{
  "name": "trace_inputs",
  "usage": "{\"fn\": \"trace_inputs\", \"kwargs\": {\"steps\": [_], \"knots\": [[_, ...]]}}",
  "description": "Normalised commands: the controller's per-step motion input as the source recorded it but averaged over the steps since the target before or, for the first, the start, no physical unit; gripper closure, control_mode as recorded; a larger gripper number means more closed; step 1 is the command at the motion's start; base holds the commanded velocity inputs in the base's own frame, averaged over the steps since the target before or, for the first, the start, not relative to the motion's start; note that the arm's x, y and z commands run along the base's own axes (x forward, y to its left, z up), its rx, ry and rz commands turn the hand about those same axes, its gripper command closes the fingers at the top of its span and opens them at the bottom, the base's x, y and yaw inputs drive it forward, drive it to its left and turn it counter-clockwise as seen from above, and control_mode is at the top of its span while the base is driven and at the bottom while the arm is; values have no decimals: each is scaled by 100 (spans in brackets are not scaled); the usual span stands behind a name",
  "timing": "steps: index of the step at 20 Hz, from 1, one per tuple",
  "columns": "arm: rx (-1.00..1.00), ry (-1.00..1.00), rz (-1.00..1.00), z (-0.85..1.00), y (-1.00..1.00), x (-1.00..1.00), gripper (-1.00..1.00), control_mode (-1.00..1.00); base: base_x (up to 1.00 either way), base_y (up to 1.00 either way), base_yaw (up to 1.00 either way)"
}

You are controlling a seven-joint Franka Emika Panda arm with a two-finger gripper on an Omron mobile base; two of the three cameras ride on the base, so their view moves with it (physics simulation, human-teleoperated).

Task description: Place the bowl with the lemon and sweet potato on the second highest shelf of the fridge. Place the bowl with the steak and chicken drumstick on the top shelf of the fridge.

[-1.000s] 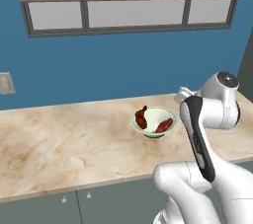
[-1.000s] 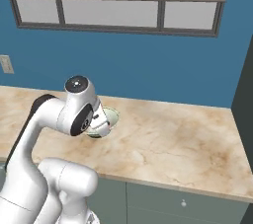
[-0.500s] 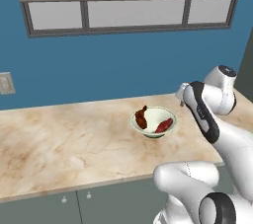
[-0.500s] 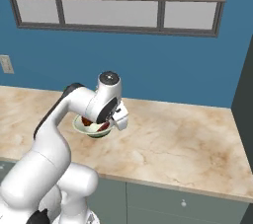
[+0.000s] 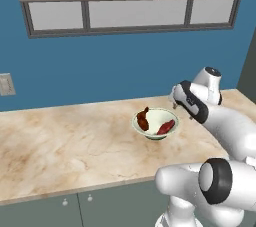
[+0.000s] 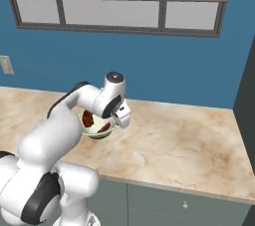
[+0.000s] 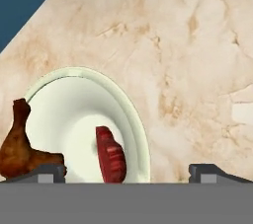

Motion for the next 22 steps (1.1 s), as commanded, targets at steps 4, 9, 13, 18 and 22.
{"fn": "trace_inputs", "kwargs": {"steps": [4,9,13,18,22], "knots": [[0,1,1,-41,3,51,-100,-100,0,0,0],[0,2,5,-42,-1,4,-100,-100,0,0,0],[0,0,10,-27,16,10,-100,-100,0,0,0],[0,0,11,-27,8,1,-100,-100,0,0,0],[0,0,8,-26,4,2,-100,-100,0,0,0]]}}
